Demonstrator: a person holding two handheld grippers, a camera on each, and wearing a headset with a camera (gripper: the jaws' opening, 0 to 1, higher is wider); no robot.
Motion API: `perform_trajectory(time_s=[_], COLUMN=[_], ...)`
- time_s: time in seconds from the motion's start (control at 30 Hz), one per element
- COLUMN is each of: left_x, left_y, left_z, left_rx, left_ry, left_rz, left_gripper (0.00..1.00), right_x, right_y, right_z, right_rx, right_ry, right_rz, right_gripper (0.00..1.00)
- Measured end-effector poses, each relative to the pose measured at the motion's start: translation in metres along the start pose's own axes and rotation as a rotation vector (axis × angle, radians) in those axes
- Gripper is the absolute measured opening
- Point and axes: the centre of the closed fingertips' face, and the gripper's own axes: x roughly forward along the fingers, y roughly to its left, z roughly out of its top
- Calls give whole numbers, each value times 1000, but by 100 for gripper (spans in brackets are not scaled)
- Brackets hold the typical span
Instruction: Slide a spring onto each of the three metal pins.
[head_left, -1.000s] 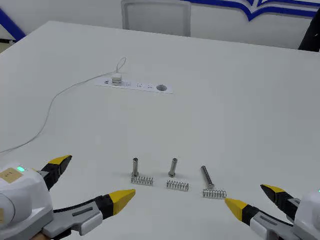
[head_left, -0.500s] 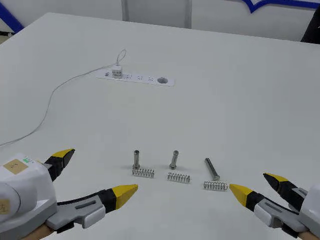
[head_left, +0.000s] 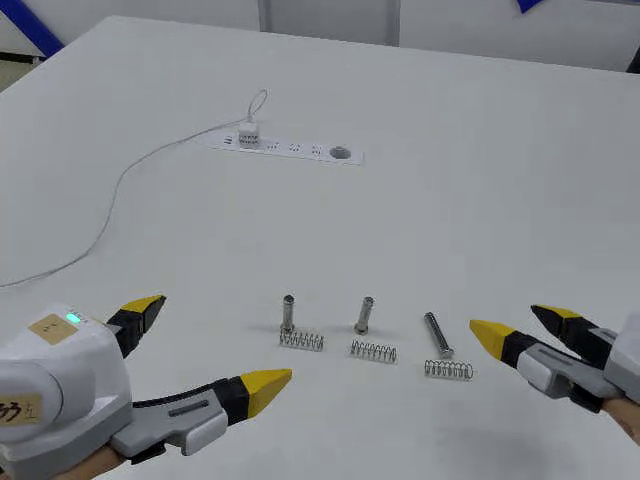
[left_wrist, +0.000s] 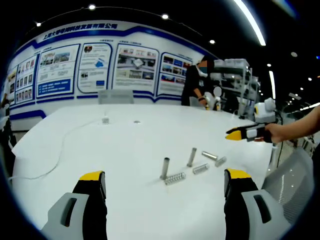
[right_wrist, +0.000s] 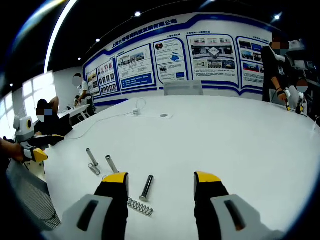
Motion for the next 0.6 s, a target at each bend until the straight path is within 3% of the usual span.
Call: perform_trajectory(time_s=[0.27, 0.6], left_x=[-1, -1], left_y=[6, 8], left_z=[1, -3], left_rx=[-23, -39], left_ry=[-10, 3], left_rz=[21, 30], left_gripper=[100, 100], right_x=[27, 42], right_y=[4, 11], right_z=[6, -18], right_rx=[-17, -27], right_ry=[45, 138], right_rz=[19, 35], right_gripper=[48, 44])
